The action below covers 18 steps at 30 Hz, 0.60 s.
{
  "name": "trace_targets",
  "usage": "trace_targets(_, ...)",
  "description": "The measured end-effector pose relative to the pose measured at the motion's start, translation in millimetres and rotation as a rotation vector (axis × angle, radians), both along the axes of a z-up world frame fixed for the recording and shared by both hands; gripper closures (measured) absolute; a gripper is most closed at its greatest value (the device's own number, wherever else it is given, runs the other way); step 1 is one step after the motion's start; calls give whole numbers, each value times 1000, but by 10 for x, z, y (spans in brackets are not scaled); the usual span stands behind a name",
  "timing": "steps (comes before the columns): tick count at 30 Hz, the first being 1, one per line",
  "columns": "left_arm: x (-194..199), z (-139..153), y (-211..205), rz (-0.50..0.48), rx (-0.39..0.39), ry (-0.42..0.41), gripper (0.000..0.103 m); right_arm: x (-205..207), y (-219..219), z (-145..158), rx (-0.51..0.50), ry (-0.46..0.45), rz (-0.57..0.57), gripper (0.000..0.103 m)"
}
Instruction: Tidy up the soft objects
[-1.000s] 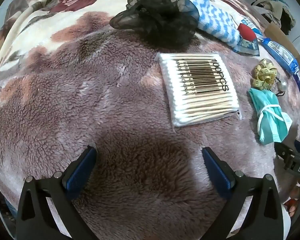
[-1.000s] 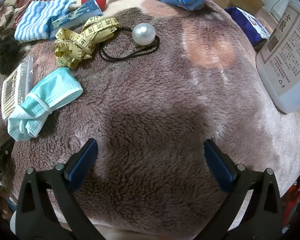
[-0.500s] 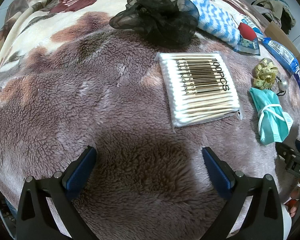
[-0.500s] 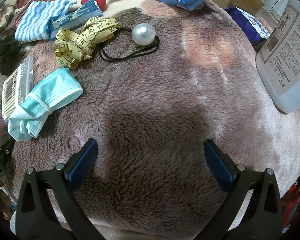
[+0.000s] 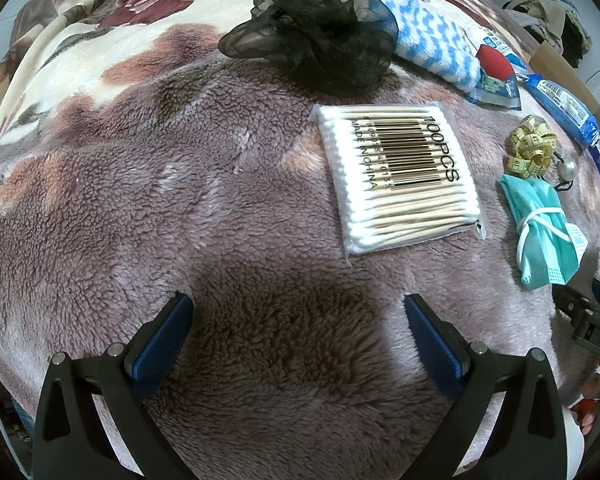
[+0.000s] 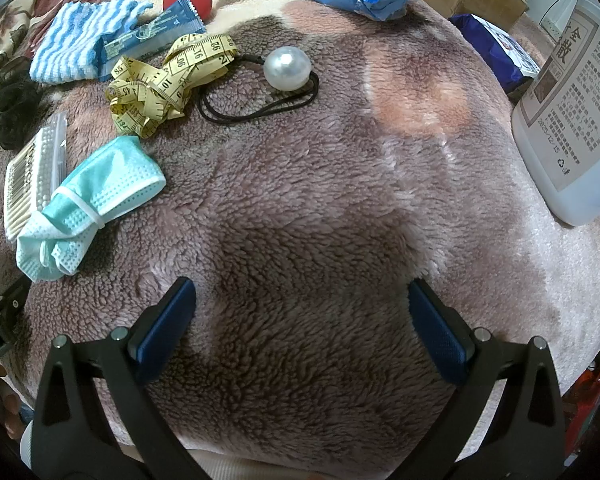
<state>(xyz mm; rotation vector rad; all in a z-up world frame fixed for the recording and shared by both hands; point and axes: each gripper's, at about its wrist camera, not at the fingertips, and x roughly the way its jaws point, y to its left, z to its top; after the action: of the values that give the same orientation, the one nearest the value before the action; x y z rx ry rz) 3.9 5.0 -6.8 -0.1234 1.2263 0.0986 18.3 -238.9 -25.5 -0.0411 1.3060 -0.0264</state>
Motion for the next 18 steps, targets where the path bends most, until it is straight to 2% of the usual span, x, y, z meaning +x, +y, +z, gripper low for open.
trace_targets(18,5,6,-35,-6,15,3,0,-1,-1,1,1,-1,0,0)
